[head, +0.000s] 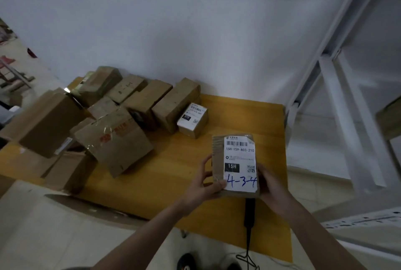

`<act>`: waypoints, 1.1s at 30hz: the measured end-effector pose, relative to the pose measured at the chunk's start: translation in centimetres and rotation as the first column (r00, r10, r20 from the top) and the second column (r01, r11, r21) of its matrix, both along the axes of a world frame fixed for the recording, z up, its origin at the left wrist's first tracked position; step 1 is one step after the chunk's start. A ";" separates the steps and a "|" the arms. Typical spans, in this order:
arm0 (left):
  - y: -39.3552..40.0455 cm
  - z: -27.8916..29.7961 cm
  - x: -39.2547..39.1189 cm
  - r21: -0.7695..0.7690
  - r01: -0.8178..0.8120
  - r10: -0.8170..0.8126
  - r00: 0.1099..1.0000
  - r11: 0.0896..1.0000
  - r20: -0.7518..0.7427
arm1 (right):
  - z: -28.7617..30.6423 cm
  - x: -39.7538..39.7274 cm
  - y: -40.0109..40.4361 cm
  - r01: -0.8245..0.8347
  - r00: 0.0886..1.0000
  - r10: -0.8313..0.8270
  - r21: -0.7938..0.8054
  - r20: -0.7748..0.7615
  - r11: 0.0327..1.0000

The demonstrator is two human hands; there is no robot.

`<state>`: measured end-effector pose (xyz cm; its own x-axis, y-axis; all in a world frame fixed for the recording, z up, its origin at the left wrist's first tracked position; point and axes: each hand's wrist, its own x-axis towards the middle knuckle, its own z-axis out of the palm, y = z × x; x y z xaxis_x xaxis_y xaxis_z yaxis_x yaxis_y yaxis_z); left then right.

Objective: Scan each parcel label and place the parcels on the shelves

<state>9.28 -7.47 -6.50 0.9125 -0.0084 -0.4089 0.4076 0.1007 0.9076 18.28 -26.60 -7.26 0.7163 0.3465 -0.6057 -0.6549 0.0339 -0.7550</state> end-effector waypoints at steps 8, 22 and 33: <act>2.7 -1.9 -0.8 0.039 -0.064 0.065 0.997 0.997 -0.031 | -3.3 -0.2 2.3 0.008 0.969 0.077 -0.343 0.233 0.939; 5.8 -3.5 -2.2 0.102 -0.062 0.067 0.997 0.993 -0.048 | -7.5 -3.5 1.8 0.011 0.999 -0.026 -0.476 -0.023 0.879; 3.9 -4.4 -0.8 0.113 -0.096 0.090 0.994 0.989 0.055 | 5.0 -9.6 4.9 0.018 0.923 0.083 -0.258 0.375 0.966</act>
<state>8.46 -3.57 -10.86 0.9262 0.1219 -0.3567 0.3558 0.0299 0.9341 8.65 -21.72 -2.25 0.9000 0.2459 -0.3600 -0.3144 -0.2060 -0.9267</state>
